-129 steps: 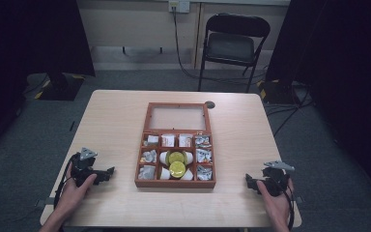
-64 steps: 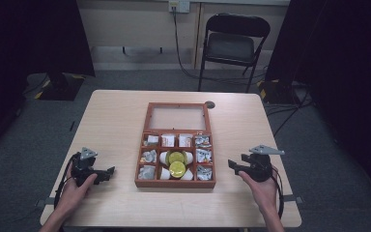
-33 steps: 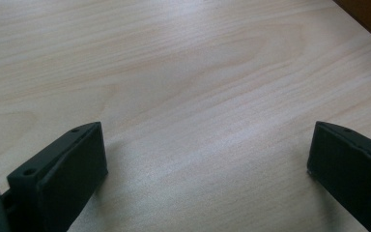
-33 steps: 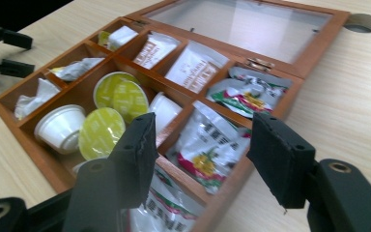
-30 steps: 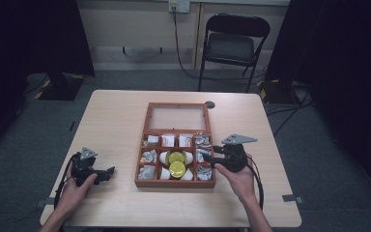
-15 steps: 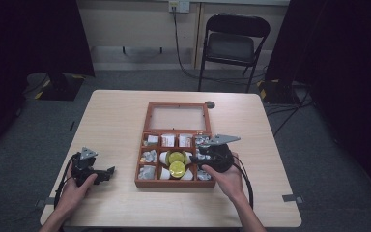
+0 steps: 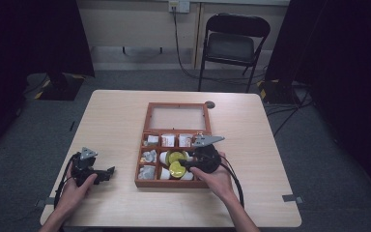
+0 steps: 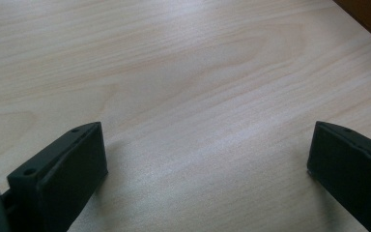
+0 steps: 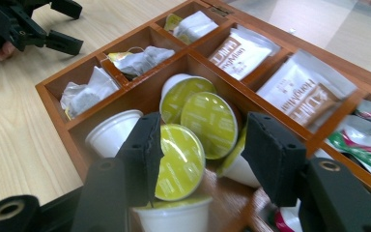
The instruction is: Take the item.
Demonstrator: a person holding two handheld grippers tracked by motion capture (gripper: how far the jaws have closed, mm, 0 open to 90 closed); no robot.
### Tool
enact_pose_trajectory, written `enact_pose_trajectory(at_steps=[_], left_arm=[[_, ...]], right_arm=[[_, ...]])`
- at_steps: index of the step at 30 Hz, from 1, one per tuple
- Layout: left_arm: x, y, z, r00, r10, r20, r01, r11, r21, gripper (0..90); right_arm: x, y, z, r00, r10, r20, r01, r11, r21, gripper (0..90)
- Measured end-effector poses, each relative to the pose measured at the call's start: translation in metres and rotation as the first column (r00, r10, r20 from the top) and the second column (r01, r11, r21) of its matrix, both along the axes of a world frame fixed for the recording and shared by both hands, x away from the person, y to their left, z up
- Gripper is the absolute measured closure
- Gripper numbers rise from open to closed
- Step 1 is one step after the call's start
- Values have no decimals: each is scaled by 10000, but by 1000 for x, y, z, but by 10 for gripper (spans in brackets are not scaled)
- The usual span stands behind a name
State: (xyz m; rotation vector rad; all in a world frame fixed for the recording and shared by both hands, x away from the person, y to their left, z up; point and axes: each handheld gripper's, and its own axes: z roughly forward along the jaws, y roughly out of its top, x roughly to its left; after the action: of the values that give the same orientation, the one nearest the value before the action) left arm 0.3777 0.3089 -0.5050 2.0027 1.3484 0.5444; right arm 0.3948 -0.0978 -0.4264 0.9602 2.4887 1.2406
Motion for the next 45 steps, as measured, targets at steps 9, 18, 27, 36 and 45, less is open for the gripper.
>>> enact_pose_trajectory(at_steps=[9, 18, 27, 36, 45], left_arm=[[0, 0, 0, 10000, 0, -11, 0, 10000, 12, 0], [0, 0, 0, 10000, -37, -20, 37, 10000, 49, 0], [0, 0, 0, 10000, -32, -10, 32, 10000, 41, 0], [0, 0, 0, 10000, -36, -10, 36, 10000, 48, 0], [0, 0, 0, 10000, -21, 2, 21, 10000, 22, 0]], right_arm=[[1, 15, -14, 9990, 321, -305, -333, 9987, -373, 440], [0, 24, -25, 9973, 443, -587, -486, 9962, -728, 393], [1, 28, -31, 9962, 498, -719, -568, 9935, -989, 387], [2, 32, -33, 9929, 760, -918, -877, 9875, -1311, 358], [5, 37, -36, 9912, 752, -1091, -942, 9789, -1811, 389]])
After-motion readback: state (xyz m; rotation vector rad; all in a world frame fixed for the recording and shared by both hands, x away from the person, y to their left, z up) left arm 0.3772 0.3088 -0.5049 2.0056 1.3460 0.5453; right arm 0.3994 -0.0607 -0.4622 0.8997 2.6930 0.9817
